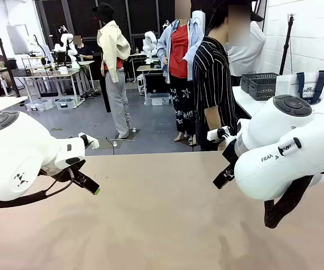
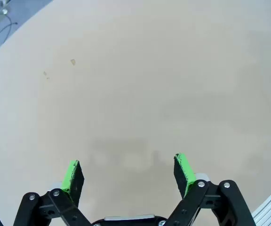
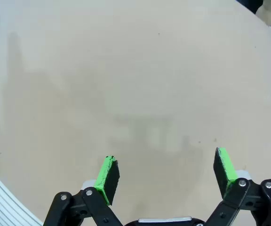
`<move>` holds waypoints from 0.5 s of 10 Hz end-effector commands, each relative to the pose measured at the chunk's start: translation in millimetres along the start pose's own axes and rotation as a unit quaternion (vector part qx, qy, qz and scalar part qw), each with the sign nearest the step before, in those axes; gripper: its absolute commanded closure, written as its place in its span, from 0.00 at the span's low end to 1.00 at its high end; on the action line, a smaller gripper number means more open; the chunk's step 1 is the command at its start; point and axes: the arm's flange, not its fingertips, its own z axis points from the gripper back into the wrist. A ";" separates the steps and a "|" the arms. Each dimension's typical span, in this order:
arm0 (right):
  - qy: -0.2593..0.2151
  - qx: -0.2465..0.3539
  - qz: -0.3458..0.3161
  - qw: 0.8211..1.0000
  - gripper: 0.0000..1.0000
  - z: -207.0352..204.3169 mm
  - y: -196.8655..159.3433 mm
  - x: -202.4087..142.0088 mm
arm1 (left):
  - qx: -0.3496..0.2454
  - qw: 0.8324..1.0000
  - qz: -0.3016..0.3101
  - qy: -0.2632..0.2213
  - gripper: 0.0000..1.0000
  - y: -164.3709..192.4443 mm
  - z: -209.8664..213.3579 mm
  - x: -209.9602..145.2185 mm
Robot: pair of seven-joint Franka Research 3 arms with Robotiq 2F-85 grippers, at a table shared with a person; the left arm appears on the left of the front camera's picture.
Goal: Transfer purchased items from the store into the shopping bag.
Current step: Open the Reusable shopping bag in the center of the table.
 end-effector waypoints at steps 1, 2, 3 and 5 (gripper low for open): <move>0.000 0.000 0.000 1.000 0.00 0.0 0.0 0.0 | 0.000 1.000 0.000 0.000 0.00 0.0 0.0 0.0; 0.000 0.000 0.000 1.000 0.00 0.0 0.0 0.0 | 0.000 1.000 0.000 0.000 0.00 0.0 0.0 0.0; 0.000 0.000 0.000 1.000 0.00 0.0 0.0 0.0 | 0.000 1.000 0.000 0.000 0.00 0.0 0.0 0.0; 0.000 0.000 0.000 1.000 0.00 0.0 0.0 0.0 | 0.000 1.000 0.000 0.000 0.00 0.0 0.0 0.0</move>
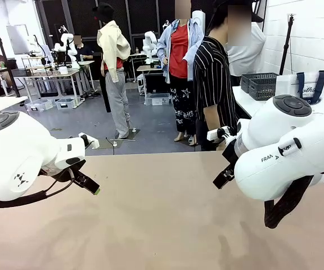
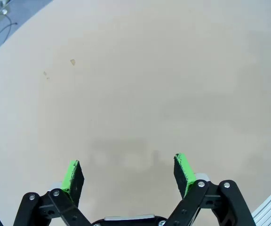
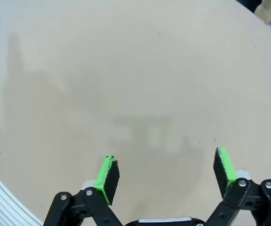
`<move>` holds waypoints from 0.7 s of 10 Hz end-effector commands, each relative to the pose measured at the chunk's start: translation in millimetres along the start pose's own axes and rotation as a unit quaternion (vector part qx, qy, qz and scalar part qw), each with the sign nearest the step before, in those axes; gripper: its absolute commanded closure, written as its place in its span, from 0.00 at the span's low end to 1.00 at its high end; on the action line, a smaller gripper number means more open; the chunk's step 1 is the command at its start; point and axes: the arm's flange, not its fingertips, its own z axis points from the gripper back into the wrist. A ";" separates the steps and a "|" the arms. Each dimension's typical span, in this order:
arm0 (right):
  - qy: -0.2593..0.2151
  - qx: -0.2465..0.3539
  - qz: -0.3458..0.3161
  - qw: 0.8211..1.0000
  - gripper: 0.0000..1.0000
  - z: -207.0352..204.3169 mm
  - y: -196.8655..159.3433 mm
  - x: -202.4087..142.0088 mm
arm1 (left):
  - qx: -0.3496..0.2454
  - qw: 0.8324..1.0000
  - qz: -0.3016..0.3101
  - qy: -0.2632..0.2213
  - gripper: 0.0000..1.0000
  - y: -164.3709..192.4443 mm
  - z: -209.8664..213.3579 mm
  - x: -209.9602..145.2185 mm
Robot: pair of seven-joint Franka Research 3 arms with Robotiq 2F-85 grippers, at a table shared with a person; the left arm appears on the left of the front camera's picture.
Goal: Transfer purchased items from the store into the shopping bag.
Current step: Open the Reusable shopping bag in the center of the table.
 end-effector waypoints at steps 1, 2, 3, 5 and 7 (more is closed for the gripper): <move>0.000 0.000 -0.001 1.000 0.00 0.0 -0.2 -0.1 | 0.000 1.000 0.001 0.000 0.00 0.9 0.0 -0.2; 0.000 0.000 -0.001 1.000 0.00 0.0 -0.2 -0.1 | 0.000 1.000 0.001 0.000 0.00 0.9 0.0 -0.2; 0.000 0.000 -0.001 1.000 0.00 0.0 -0.2 -0.1 | 0.000 1.000 0.001 0.000 0.00 0.9 0.0 -0.2; 0.000 0.000 0.000 1.000 0.00 0.0 0.0 0.0 | 0.000 1.000 -0.001 0.000 0.00 -0.5 0.0 0.1; -0.037 -0.037 -0.028 0.998 0.00 29.8 -18.8 14.0 | 0.041 0.998 0.017 -0.055 0.00 31.0 33.2 2.4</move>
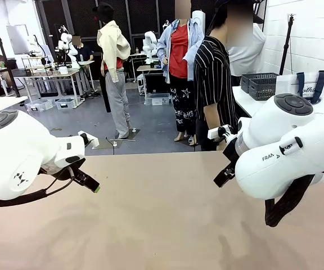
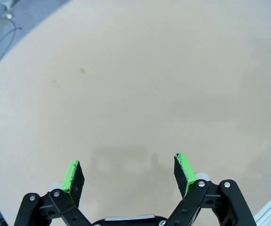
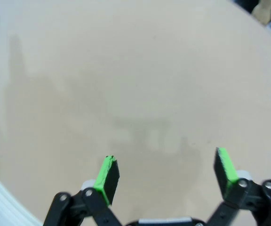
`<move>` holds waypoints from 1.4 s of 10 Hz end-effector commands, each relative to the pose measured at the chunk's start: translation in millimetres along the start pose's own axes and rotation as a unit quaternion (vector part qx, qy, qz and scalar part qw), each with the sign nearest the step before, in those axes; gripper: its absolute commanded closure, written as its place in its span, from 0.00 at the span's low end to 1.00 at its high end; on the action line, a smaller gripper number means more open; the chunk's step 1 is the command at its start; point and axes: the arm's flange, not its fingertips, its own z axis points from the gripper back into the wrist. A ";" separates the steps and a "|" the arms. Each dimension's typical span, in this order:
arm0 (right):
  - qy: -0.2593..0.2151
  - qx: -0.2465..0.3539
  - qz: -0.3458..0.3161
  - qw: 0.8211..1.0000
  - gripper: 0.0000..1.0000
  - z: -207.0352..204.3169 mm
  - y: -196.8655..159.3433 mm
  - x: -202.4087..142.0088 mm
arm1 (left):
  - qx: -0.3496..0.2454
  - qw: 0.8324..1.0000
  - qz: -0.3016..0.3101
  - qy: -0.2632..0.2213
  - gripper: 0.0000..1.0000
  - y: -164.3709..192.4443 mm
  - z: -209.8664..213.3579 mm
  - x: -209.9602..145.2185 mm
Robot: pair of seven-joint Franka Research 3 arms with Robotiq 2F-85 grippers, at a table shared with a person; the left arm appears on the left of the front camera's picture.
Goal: Transfer purchased items from the store into the shopping bag.
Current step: Open the Reusable shopping bag in the center of the table.
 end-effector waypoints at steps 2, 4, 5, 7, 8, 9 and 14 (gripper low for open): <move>-0.068 -0.077 -0.069 0.992 0.00 55.6 -42.4 17.1 | 0.092 0.992 0.050 -0.063 0.00 73.8 70.7 -23.9; -0.088 -0.156 -0.152 0.972 0.00 90.2 -95.4 4.0 | 0.123 0.984 0.113 -0.067 0.00 128.8 100.5 -64.3; -0.092 -0.183 -0.200 0.958 0.00 103.1 -121.3 -13.1 | 0.145 0.976 0.151 -0.056 0.00 147.9 105.2 -89.4; -0.089 -0.220 -0.288 0.928 0.00 111.7 -167.0 -52.5 | 0.172 0.970 0.166 -0.047 0.00 177.3 105.7 -134.7; -0.078 -0.226 -0.332 0.912 0.00 105.4 -185.9 -78.9 | 0.171 0.966 0.182 -0.060 0.00 182.2 103.5 -157.9; -0.073 -0.223 -0.357 0.904 0.00 100.2 -190.3 -97.9 | 0.171 0.960 0.212 -0.063 0.00 190.2 104.5 -178.7; -0.049 -0.214 -0.376 0.900 0.00 99.7 -236.1 -102.4 | 0.178 0.955 0.234 -0.047 0.00 259.1 110.7 -135.2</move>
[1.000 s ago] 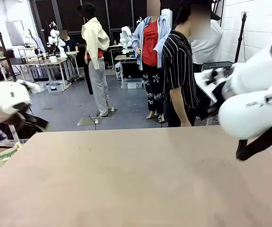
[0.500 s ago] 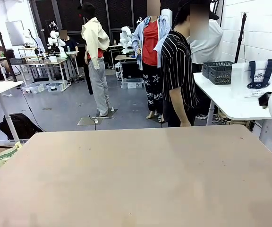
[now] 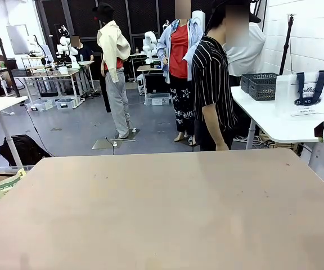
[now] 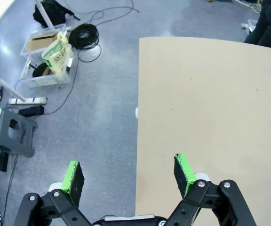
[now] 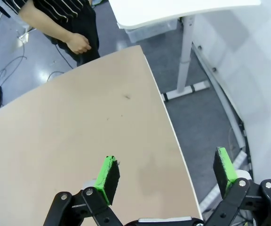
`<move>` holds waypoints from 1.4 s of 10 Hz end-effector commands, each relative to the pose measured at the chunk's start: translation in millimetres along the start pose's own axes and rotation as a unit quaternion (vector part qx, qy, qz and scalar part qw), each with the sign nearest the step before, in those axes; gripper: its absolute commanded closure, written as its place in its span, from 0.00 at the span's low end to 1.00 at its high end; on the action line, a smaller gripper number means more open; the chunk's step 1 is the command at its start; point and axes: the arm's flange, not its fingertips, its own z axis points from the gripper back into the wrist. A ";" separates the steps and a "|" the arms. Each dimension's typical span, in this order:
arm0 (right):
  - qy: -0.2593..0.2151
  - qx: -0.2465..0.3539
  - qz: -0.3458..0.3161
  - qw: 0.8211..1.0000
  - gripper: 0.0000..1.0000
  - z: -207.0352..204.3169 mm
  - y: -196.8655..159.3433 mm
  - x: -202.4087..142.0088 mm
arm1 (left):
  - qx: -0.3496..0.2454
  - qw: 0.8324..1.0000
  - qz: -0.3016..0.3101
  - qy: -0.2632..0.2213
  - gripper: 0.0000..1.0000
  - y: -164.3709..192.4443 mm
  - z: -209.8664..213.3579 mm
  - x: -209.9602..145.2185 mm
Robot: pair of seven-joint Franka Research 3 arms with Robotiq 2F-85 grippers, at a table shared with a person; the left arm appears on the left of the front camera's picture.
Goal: Transfer purchased items from the store into the shopping bag.
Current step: Open the Reusable shopping bag in the center of the table.
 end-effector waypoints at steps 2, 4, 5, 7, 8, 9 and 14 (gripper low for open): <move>-0.003 -0.003 0.007 1.000 0.00 8.4 -1.0 3.4 | -0.002 1.000 -0.009 0.000 0.00 -4.2 -0.9 1.3; -0.003 -0.003 0.007 1.000 0.00 8.4 -1.0 3.4 | -0.002 1.000 -0.009 0.000 0.00 -4.2 -0.9 1.3; -0.003 -0.003 0.007 1.000 0.00 8.4 -1.0 3.4 | -0.002 1.000 -0.009 0.000 0.00 -4.2 -0.9 1.3; -0.003 -0.003 0.007 1.000 0.00 8.4 -1.0 3.4 | -0.002 1.000 -0.009 0.000 0.00 -4.2 -0.9 1.3; -0.003 -0.003 0.007 1.000 0.00 8.4 -1.0 3.4 | -0.002 1.000 -0.009 0.000 0.00 -4.2 -0.9 1.3; -0.003 -0.003 0.007 1.000 0.00 8.4 -1.0 3.4 | -0.002 1.000 -0.009 0.000 0.00 -4.2 -0.9 1.3; -0.003 -0.003 0.007 1.000 0.00 8.4 -1.0 3.4 | -0.002 1.000 -0.009 0.000 0.00 -4.2 -0.9 1.3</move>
